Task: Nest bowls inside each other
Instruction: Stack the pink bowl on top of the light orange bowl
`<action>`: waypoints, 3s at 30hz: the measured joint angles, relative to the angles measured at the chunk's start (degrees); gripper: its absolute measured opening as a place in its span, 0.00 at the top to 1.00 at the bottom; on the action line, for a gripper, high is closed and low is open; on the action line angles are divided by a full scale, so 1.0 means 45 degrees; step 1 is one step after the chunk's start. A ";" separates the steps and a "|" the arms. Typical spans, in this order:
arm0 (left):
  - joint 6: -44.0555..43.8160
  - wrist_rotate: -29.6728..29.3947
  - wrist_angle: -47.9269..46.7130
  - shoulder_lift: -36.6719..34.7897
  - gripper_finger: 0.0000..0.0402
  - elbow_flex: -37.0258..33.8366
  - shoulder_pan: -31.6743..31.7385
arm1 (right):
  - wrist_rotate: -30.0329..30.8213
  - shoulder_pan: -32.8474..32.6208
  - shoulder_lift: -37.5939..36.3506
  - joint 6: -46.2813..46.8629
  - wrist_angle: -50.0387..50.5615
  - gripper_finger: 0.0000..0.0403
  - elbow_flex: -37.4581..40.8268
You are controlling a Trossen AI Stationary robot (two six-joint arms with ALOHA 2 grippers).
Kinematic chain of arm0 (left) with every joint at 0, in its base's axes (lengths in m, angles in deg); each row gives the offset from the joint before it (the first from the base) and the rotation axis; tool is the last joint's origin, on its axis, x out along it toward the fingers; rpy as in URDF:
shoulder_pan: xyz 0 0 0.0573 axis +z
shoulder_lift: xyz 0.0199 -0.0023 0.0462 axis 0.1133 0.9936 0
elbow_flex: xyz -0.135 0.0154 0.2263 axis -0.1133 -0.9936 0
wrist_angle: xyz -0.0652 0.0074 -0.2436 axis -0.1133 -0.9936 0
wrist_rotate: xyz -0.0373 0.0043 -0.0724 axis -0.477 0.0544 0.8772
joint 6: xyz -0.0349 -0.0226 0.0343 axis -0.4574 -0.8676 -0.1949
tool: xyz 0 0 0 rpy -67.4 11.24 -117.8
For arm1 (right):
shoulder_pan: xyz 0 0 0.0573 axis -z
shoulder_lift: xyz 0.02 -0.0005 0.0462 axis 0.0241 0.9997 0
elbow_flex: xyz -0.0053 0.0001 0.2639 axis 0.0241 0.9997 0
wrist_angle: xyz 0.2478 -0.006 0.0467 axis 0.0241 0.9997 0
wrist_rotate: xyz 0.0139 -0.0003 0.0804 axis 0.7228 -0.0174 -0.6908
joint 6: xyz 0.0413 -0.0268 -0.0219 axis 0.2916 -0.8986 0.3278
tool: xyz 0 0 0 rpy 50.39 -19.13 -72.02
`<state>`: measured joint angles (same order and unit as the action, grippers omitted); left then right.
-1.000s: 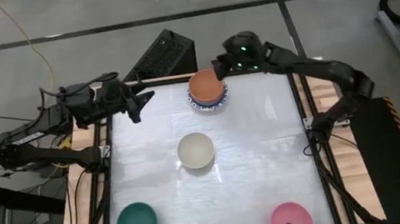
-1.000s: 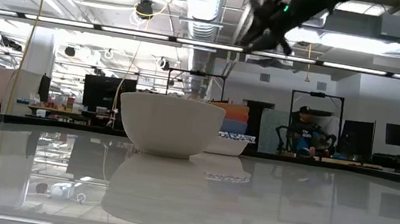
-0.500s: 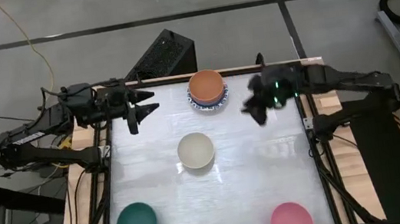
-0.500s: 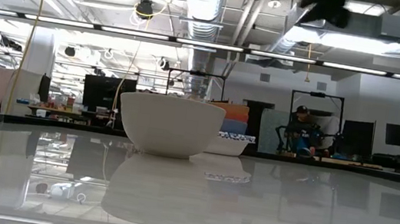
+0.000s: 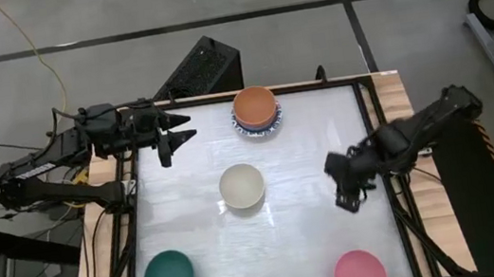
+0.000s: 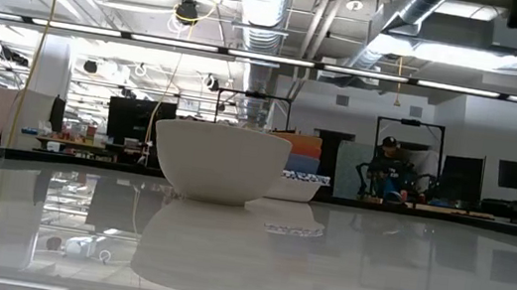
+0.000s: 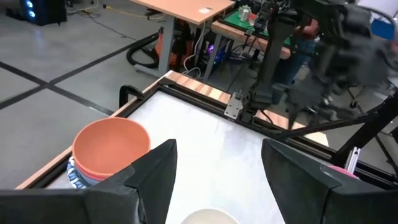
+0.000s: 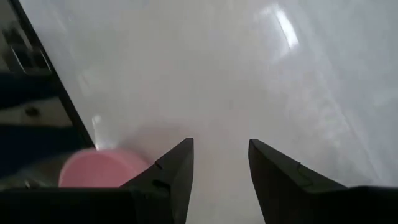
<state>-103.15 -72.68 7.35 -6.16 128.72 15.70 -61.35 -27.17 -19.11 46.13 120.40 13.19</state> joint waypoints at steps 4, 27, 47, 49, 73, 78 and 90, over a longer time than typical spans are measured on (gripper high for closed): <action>0.0000 0.0000 -0.0001 0.0000 0.44 0.0000 0.0001 | -0.0008 -0.1316 0.0776 0.0841 0.0094 0.57 0.0000; 0.0000 0.0010 -0.0509 0.0000 0.44 0.0000 0.0002 | -0.1695 -0.3993 0.4028 0.1693 -0.2083 0.57 0.0000; 0.0000 0.0010 -0.0544 0.0000 0.44 0.0000 0.0005 | -0.2740 -0.4324 0.6840 0.0740 -0.3319 0.57 0.0000; 0.0000 0.0009 -0.0539 0.0000 0.44 0.0000 0.0005 | -0.2771 -0.4324 0.7061 0.0540 -0.3312 0.58 0.0001; -0.0045 -0.0628 -0.1020 0.0000 0.44 0.0000 0.0000 | -0.2184 -0.0384 0.4395 -0.0711 -0.2710 0.99 0.1986; -0.0379 -0.1690 -0.1383 0.0000 0.44 0.0000 0.0004 | -0.1109 0.2690 0.2682 -0.0075 -0.1727 0.99 0.2327; -0.0481 -0.1959 -0.1405 0.0003 0.44 0.0000 0.0000 | -0.1022 1.0381 0.0862 -0.0792 -0.3355 0.99 0.1308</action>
<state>-105.32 -81.49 1.02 -6.14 128.72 15.70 -65.95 19.54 -15.23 42.56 105.31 19.08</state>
